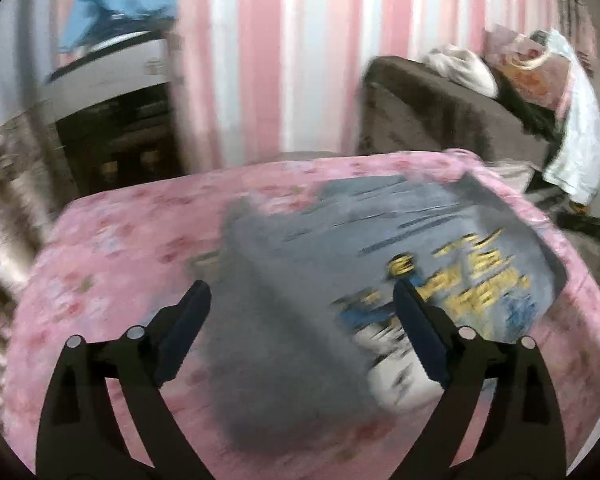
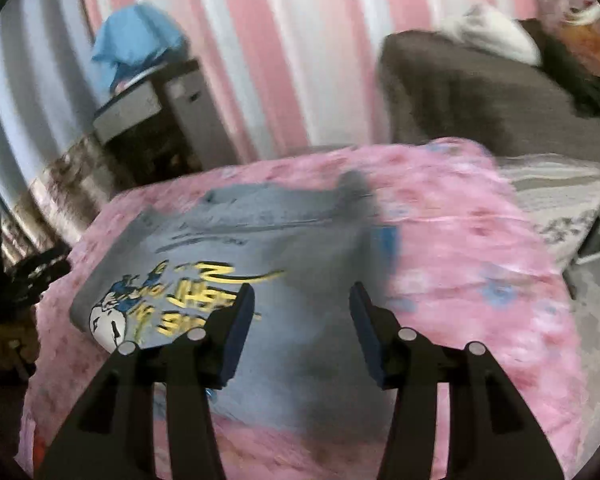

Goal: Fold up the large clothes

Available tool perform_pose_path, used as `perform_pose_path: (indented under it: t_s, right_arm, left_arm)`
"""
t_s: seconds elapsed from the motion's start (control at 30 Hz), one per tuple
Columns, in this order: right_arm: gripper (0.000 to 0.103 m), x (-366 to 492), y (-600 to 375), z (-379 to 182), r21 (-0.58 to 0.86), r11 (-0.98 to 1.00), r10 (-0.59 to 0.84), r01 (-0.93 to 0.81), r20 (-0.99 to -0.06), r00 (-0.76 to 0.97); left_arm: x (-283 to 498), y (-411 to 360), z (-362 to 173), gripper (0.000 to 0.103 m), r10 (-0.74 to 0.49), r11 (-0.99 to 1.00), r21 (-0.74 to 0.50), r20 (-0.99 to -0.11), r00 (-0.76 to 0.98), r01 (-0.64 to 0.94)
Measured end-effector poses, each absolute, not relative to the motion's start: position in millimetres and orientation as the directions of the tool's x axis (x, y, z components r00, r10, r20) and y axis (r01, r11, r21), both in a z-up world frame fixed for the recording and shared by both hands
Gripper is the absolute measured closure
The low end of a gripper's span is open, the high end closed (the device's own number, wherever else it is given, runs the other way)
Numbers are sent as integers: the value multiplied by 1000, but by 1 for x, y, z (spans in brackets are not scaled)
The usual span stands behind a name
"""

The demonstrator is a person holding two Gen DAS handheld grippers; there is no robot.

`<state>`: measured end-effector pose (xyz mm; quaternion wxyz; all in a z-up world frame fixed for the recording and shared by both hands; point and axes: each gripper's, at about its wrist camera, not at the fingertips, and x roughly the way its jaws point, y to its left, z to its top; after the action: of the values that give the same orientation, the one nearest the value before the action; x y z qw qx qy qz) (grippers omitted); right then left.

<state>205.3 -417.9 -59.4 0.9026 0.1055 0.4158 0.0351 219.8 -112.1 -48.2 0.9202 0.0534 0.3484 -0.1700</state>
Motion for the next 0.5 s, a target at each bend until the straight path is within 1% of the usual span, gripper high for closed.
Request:
perform_pose_path:
  t_s: [0.13, 0.23, 0.3, 0.33, 0.4, 0.43, 0.47, 0.5]
  right_arm:
    - [49, 247, -397, -98, 163, 986, 116, 35, -822, 557]
    - [46, 269, -393, -113, 88, 995, 52, 44, -847, 530]
    - [41, 286, -398, -119, 39, 998, 5, 55, -853, 522]
    - [41, 293, -401, -121, 24, 998, -14, 66, -855, 519]
    - [42, 311, -412, -127, 21, 996, -28, 91, -861, 507]
    - [43, 316, -416, -130, 23, 995, -30, 98, -864, 502]
    - [43, 322, -419, -132, 28, 994, -29, 106, -868, 495]
    - [45, 325, -424, -130, 35, 992, -28, 118, -867, 497]
  left_arm:
    - [250, -143, -74, 10, -270, 934, -34, -720, 639, 356]
    - [278, -154, -102, 10, -212, 946, -6, -770, 601, 325]
    - [297, -154, -123, 10, -166, 952, 18, -807, 567, 304]
    - [307, -151, -129, 10, -160, 958, 5, -822, 547, 288]
    - [318, -149, -133, 11, -142, 962, 10, -833, 535, 272]
    - [321, -148, -131, 16, -108, 965, 46, -826, 553, 257]
    - [325, -148, -131, 18, -73, 967, 81, -821, 566, 241]
    - [330, -144, -131, 18, -51, 971, 93, -821, 569, 221]
